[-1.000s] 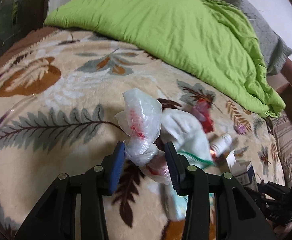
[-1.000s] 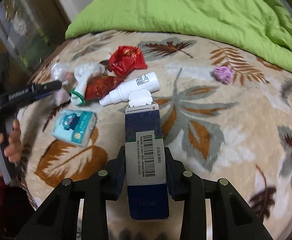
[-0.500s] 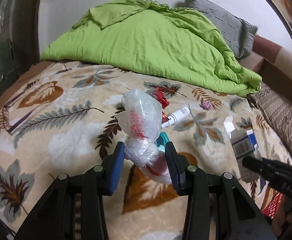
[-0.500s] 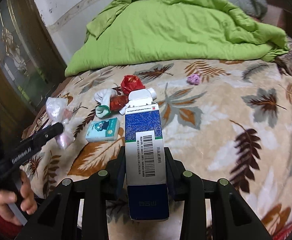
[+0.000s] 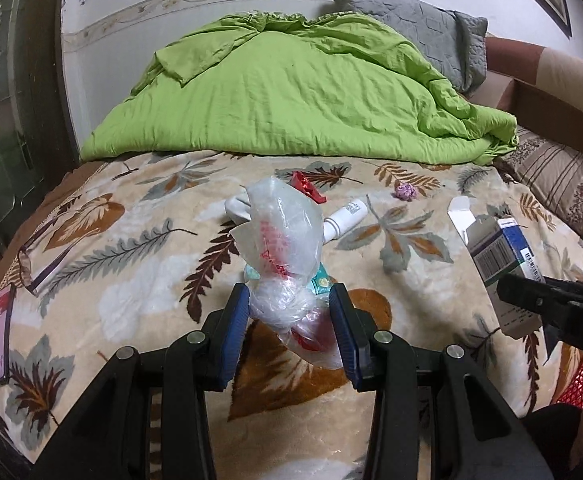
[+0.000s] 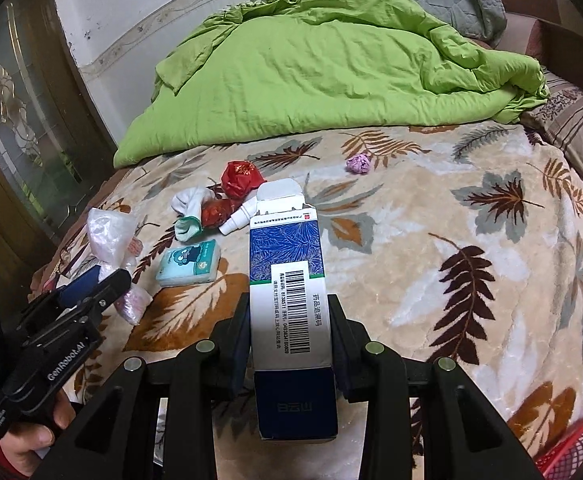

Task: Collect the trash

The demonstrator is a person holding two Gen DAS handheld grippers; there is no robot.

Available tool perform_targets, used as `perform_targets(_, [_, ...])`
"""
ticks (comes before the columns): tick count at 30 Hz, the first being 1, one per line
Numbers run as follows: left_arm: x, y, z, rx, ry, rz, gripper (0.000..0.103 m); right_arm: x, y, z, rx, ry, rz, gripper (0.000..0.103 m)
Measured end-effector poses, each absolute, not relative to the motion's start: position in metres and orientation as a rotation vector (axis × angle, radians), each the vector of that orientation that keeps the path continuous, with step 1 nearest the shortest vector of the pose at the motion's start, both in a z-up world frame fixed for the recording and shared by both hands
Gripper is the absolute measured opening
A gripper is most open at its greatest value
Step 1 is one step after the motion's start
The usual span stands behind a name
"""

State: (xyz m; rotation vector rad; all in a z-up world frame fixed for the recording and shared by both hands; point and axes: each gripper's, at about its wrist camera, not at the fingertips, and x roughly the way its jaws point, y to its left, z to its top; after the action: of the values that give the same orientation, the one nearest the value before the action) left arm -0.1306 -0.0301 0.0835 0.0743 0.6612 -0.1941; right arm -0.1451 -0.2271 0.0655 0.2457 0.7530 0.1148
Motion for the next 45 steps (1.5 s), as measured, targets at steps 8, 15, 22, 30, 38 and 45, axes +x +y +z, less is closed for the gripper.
perform_targets(8, [-0.1278, -0.031, 0.0804, 0.079, 0.67, -0.188, 0.04, -0.1464, -0.2293, 0.0642, 0.261, 0.76, 0.107, 0.038])
perform_targets(15, [-0.1271, -0.0312, 0.0798, 0.075, 0.673, -0.188, 0.04, -0.1462, -0.2258, 0.0644, 0.236, 0.765, 0.08, 0.038])
perform_targets(22, [-0.1276, -0.0302, 0.0809, 0.074, 0.668, -0.191, 0.04, -0.1474, -0.2236, 0.0655, 0.207, 0.758, 0.067, 0.038])
perform_targets(30, [-0.1279, -0.03, 0.0806, 0.075, 0.668, -0.193, 0.04, -0.1483, -0.2226, 0.0663, 0.201, 0.758, 0.05, 0.038])
perform_targets(38, [-0.1286, -0.0305, 0.0813, 0.074, 0.667, -0.192, 0.04, -0.147, -0.2252, 0.0639, 0.217, 0.778, 0.044, 0.038])
perform_targets(45, [-0.1293, -0.0309, 0.0814, 0.073, 0.667, -0.191, 0.04, -0.1434, -0.2252, 0.0627, 0.211, 0.792, 0.032, 0.038])
